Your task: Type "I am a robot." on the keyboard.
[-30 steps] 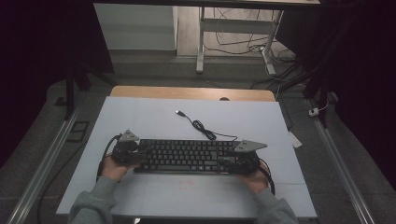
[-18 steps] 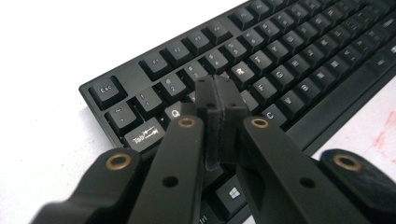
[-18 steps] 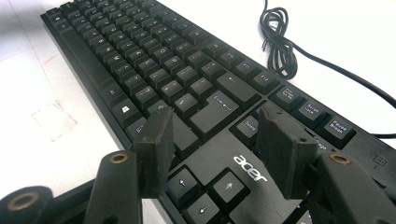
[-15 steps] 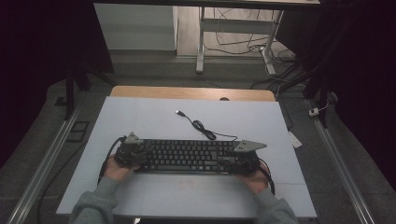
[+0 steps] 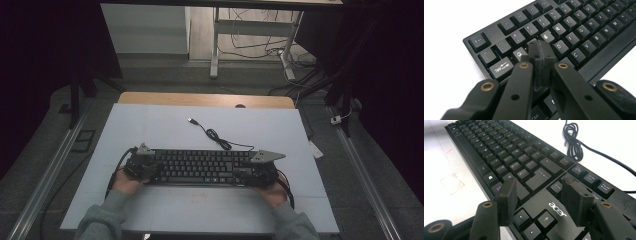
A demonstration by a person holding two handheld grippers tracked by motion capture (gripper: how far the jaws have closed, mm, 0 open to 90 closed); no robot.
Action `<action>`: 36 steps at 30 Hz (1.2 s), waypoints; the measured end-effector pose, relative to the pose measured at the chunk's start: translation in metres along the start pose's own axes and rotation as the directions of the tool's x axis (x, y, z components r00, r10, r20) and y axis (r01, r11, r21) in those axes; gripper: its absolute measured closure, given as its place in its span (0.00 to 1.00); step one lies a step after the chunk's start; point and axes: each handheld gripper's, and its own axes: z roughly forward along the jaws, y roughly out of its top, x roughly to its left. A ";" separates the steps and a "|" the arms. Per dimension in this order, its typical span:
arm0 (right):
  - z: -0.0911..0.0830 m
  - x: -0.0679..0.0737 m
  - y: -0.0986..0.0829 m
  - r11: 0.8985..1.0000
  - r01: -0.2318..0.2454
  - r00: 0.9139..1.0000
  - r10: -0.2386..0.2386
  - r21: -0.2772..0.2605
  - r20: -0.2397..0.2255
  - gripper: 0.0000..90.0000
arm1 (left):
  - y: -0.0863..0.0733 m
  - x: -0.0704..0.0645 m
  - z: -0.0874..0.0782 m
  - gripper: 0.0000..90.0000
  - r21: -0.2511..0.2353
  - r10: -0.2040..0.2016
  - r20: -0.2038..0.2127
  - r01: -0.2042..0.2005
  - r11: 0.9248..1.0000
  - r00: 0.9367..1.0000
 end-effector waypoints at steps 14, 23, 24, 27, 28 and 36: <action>0.000 -0.001 0.000 1.000 0.000 1.000 0.000 -0.001 0.000 0.52 | -0.002 0.001 0.004 0.98 0.016 -0.004 -0.006 0.004 1.000 1.000; 0.000 0.000 0.000 1.000 0.001 1.000 -0.001 -0.001 0.001 0.52 | -0.001 0.000 0.002 0.98 -0.003 -0.006 -0.009 0.006 1.000 1.000; 0.000 0.000 0.000 1.000 0.001 1.000 -0.001 -0.002 0.001 0.52 | -0.001 0.000 -0.001 0.98 -0.018 -0.008 -0.008 0.008 1.000 1.000; 0.000 -0.001 0.000 1.000 -0.004 1.000 0.004 -0.006 -0.002 0.52 | 0.002 -0.001 -0.009 0.98 -0.065 -0.013 0.002 0.013 0.998 1.000; 0.000 -0.001 0.000 1.000 -0.005 1.000 0.005 -0.007 -0.003 0.51 | 0.003 -0.001 -0.011 0.96 -0.079 -0.013 0.009 0.014 0.997 1.000; -0.001 0.000 0.000 1.000 0.001 1.000 -0.001 -0.005 0.001 0.51 | 0.005 -0.003 -0.023 0.59 -0.167 -0.025 0.054 0.034 0.985 0.998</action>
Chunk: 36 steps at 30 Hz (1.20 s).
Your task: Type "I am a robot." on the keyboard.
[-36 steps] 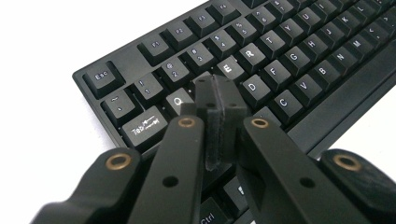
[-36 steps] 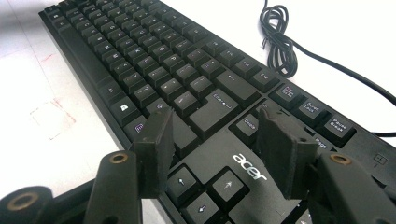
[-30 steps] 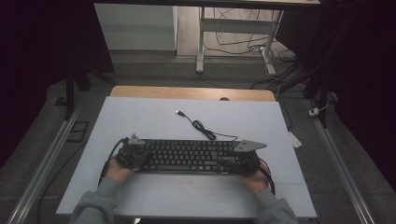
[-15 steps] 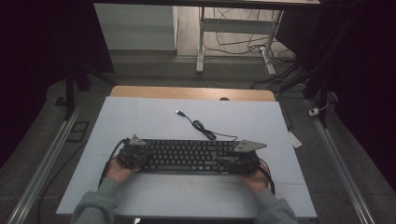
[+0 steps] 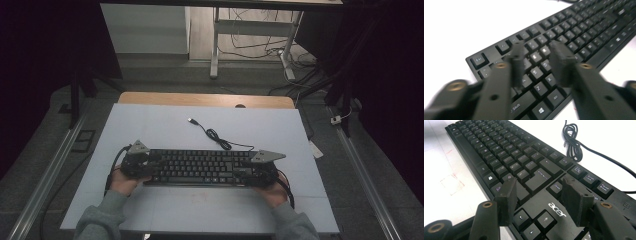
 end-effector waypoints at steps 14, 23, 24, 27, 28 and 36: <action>0.000 0.000 0.000 1.000 -0.004 1.000 0.004 -0.010 -0.003 0.51 | 0.002 0.000 -0.005 0.45 -0.019 -0.023 0.026 0.024 1.000 0.999; -0.001 0.000 0.001 1.000 -0.003 1.000 0.003 -0.010 0.003 0.51 | 0.002 -0.001 -0.004 0.43 -0.009 -0.021 0.032 0.021 1.000 0.999; -0.001 0.000 0.001 1.000 -0.003 1.000 0.003 -0.010 0.003 0.52 | 0.002 0.000 -0.004 0.43 -0.008 -0.023 0.035 0.023 1.000 0.999; -0.001 0.000 0.001 1.000 -0.001 1.000 0.001 -0.007 0.005 0.52 | 0.003 -0.001 -0.004 0.42 -0.015 -0.037 0.055 0.037 0.999 0.998; -0.001 0.000 0.001 1.000 0.000 1.000 0.000 -0.007 0.005 0.52 | 0.003 -0.001 -0.004 0.42 -0.017 -0.035 0.054 0.036 0.999 0.998; 0.000 0.003 0.003 1.000 0.008 1.000 -0.008 -0.019 -0.004 0.52 | 0.003 -0.002 -0.003 0.40 -0.009 -0.029 0.044 0.029 1.000 0.999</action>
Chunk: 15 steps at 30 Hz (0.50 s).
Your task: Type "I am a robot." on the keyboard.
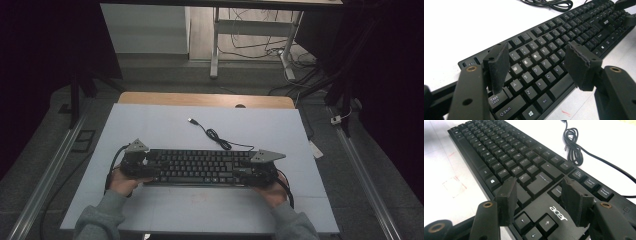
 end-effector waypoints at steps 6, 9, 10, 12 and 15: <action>0.001 0.003 0.005 1.000 0.010 1.000 -0.010 -0.008 -0.010 0.52 | 0.000 -0.001 0.001 0.39 0.005 0.006 -0.006 -0.006 1.000 1.000; 0.002 0.006 0.007 1.000 0.006 1.000 -0.006 -0.018 -0.022 0.52 | 0.000 -0.002 0.002 0.39 0.008 0.010 -0.007 -0.010 1.000 1.000; 0.002 0.007 0.008 1.000 0.012 1.000 -0.013 -0.013 -0.019 0.52 | 0.000 -0.002 0.002 0.39 0.009 0.010 -0.009 -0.010 1.000 1.000; 0.002 0.008 0.010 1.000 0.011 1.000 -0.012 -0.018 -0.028 0.52 | 0.000 -0.002 0.002 0.38 0.011 0.011 -0.011 -0.011 1.000 1.000; 0.004 0.010 0.013 0.999 -0.010 0.999 0.009 -0.036 -0.042 0.53 | 0.000 -0.003 0.003 0.38 0.009 0.012 -0.007 -0.012 1.000 1.000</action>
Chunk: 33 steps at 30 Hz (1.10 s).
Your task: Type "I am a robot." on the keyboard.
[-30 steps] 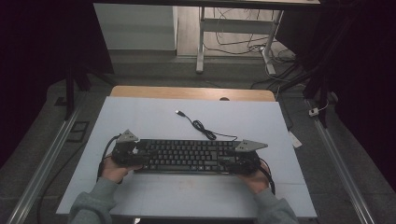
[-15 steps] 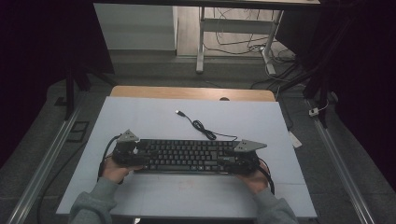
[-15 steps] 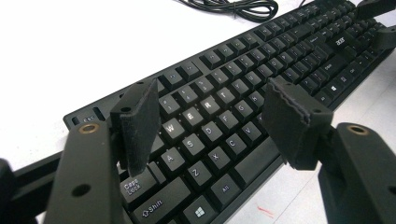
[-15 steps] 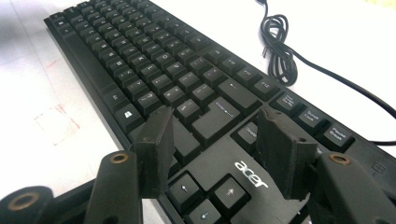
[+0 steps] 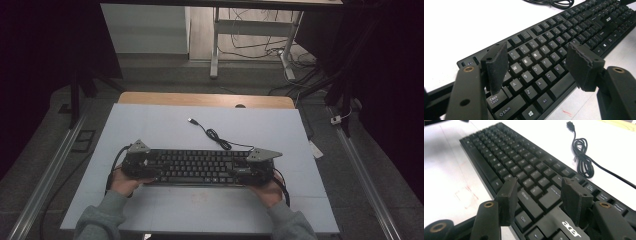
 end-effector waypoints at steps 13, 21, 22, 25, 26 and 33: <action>0.009 0.008 0.010 1.000 -0.002 0.999 0.003 0.003 -0.033 0.64 | 0.000 0.000 0.003 0.36 0.014 0.003 0.001 -0.003 1.000 1.000; 0.026 0.022 0.023 1.000 0.019 0.995 -0.017 0.017 -0.095 0.97 | -0.001 -0.001 0.006 0.35 0.024 0.006 0.003 -0.006 1.000 1.000; 0.026 0.022 0.023 1.000 0.019 0.995 -0.017 0.017 -0.095 0.97 | -0.002 -0.002 0.006 0.35 0.024 0.003 0.004 -0.003 1.000 1.000; 0.033 0.027 0.028 0.999 0.035 0.994 -0.032 0.026 -0.107 0.99 | -0.002 -0.002 0.006 0.35 0.023 0.003 0.002 -0.003 1.000 1.000; 0.036 0.029 0.030 0.999 0.042 0.993 -0.039 0.027 -0.111 1.00 | -0.002 -0.002 0.006 0.35 0.022 -0.001 0.002 0.000 1.000 1.000; 0.046 0.034 0.039 0.998 0.051 0.993 -0.048 0.030 -0.111 1.00 | -0.002 -0.003 0.003 0.35 0.015 -0.008 -0.007 0.008 1.000 1.000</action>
